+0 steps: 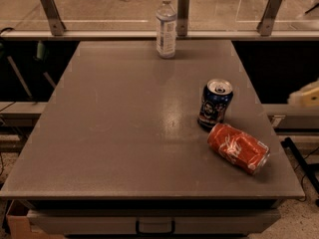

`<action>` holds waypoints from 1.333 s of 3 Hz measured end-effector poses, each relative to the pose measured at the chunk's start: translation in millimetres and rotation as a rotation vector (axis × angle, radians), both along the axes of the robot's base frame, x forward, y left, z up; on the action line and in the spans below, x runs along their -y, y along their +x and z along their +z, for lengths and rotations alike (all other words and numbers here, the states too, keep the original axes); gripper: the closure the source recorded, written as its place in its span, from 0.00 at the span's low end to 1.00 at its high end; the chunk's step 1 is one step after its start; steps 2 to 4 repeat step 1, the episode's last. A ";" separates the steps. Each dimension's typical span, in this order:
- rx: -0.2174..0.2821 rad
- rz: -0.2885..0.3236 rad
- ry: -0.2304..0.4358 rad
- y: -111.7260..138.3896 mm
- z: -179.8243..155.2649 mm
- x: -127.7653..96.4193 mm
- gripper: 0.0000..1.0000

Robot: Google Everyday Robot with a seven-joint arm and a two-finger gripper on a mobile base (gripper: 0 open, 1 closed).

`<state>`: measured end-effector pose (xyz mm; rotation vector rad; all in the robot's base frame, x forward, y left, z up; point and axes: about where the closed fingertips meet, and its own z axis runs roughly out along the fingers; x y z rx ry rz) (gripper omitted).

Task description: Move pepsi can near coke can

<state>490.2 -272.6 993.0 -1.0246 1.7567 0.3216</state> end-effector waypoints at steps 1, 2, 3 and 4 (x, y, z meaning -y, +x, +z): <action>0.039 -0.015 -0.010 -0.1 19.3 9.2 0.00; 0.039 -0.015 -0.010 -0.1 19.3 9.2 0.00; 0.039 -0.015 -0.010 -0.1 19.3 9.2 0.00; 0.039 -0.015 -0.010 -0.1 19.3 9.2 0.00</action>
Offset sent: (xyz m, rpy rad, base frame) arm 0.0000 0.0000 0.0000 0.0000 0.0000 0.0000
